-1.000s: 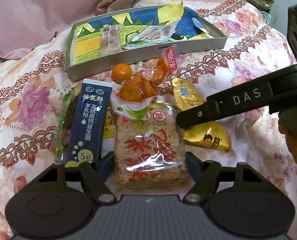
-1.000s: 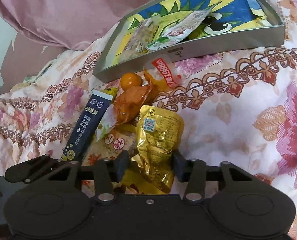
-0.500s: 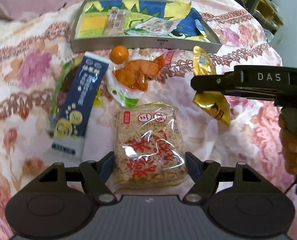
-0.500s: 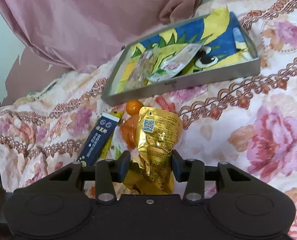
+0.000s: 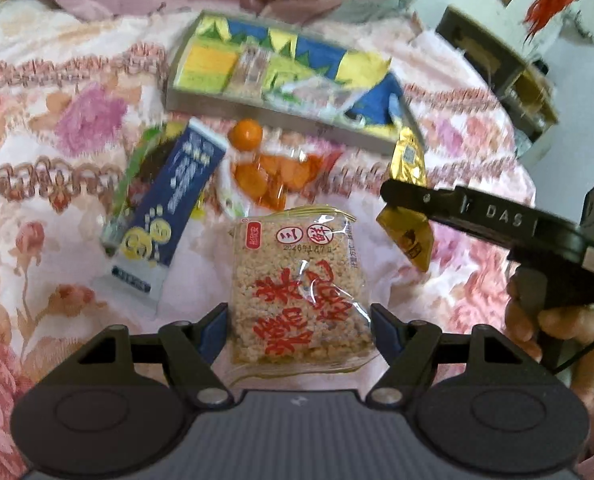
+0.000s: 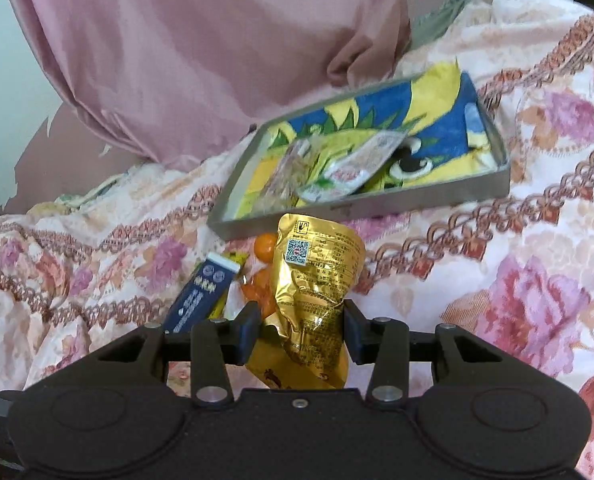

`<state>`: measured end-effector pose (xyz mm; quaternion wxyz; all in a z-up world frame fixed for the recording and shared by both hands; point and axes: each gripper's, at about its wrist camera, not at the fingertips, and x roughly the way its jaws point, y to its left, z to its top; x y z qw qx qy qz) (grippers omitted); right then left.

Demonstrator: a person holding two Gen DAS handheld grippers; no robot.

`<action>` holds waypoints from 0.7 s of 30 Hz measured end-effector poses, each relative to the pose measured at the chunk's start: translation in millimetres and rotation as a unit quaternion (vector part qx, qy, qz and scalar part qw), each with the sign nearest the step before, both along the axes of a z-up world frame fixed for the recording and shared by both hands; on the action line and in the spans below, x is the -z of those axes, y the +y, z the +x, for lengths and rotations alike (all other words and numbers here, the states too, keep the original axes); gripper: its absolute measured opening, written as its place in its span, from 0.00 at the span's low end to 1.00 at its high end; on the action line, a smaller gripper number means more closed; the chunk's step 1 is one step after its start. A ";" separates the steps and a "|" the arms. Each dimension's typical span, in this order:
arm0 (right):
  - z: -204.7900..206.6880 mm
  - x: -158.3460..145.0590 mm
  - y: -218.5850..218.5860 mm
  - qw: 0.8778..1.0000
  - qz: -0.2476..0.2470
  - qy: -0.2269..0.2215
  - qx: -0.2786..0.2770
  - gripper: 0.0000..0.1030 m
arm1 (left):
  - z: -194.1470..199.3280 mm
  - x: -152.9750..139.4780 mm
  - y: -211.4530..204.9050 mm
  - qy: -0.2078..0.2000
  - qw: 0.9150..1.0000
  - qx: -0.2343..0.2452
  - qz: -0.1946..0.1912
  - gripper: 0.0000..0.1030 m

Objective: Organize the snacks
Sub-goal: 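Carry both held snacks over the tray and lower them in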

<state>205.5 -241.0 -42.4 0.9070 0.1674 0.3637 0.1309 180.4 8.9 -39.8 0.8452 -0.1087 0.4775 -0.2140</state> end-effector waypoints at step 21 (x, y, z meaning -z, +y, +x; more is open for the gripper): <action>8.8 -11.0 8.0 0.995 -0.030 -0.098 0.001 0.45 | 36.0 -31.8 -3.9 -0.159 0.980 -0.116 0.040 0.74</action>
